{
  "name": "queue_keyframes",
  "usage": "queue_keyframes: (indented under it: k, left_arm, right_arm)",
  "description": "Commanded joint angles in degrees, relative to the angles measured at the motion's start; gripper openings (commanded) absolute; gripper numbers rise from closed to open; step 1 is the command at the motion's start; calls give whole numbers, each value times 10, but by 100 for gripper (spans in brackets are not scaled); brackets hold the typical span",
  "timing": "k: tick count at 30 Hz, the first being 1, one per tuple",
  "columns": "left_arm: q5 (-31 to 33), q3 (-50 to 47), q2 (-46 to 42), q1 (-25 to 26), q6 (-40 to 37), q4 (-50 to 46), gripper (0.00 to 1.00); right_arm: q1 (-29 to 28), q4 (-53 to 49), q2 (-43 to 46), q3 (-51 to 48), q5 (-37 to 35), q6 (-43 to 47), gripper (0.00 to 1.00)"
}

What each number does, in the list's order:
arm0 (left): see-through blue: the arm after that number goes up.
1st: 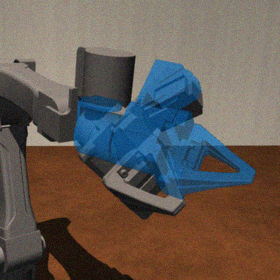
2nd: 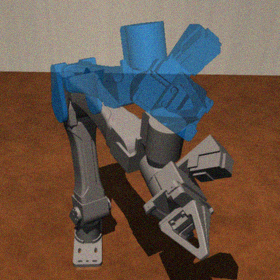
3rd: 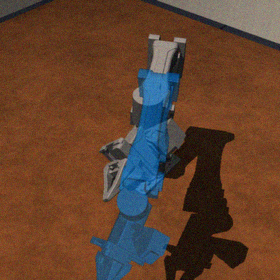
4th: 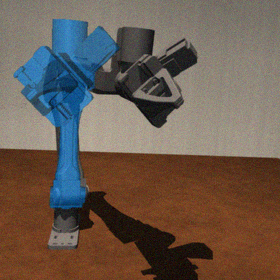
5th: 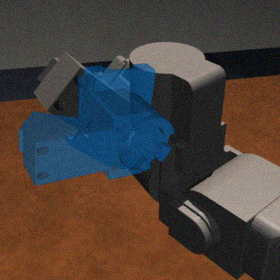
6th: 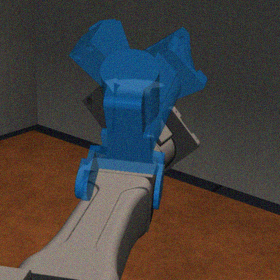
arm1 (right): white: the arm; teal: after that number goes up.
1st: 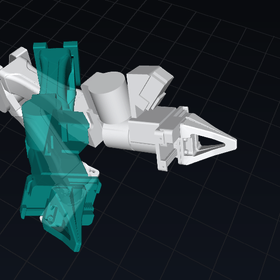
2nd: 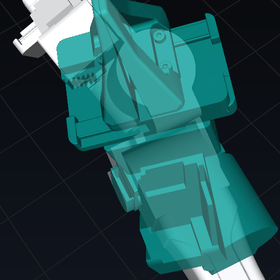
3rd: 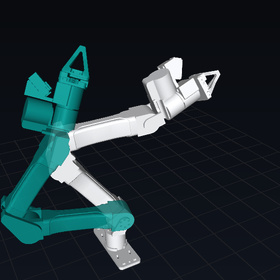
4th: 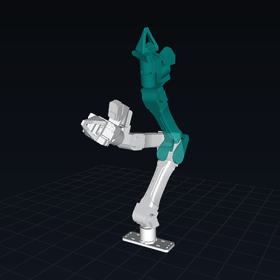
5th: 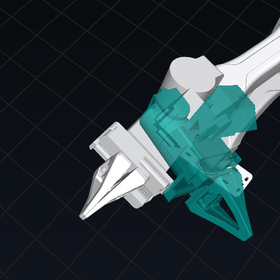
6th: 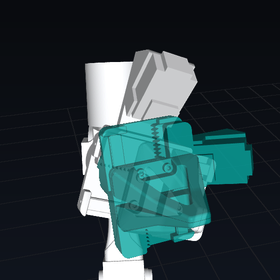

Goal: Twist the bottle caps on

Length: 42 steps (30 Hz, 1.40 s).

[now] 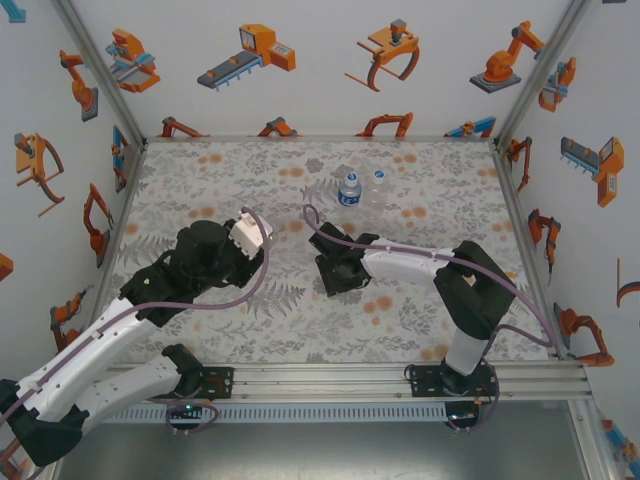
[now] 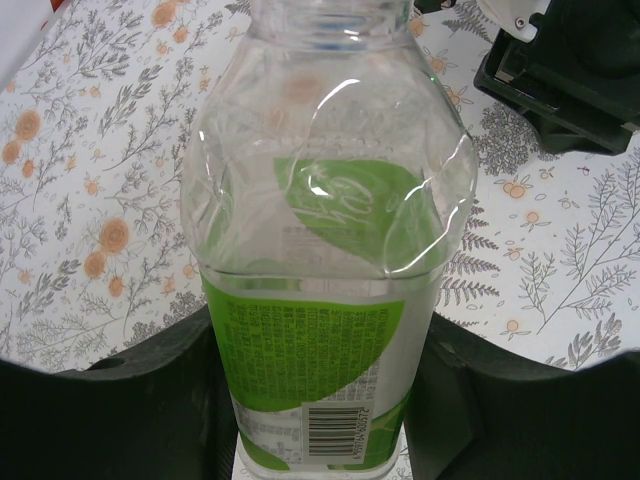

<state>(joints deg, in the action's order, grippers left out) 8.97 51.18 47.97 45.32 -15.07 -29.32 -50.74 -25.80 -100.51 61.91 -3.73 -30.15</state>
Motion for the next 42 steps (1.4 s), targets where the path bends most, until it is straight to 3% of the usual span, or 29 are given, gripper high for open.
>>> queue_keyframes:
  k: [1, 13, 25, 33, 42]
  left_arm:
    - [-6, -3, -3, -3, 3, 2, 12]
    - [-7, -2, -2, -3, 3, 2, 12]
    - [-21, 0, 2, -3, 1, -3, 8]
    - [-89, 6, 9, -3, -15, -14, 8]
    - [-235, 46, 55, -2, -55, -36, 3]
  right_arm:
    - [-4, 7, -6, 12, -1, -9, 42]
    - [-4, -6, -15, 15, 3, -12, 41]
    - [-4, -12, 29, 9, -17, -2, 31]
    - [-4, 6, 137, 2, -13, 58, 28]
    - [-4, 9, 294, 6, 27, 169, 25]
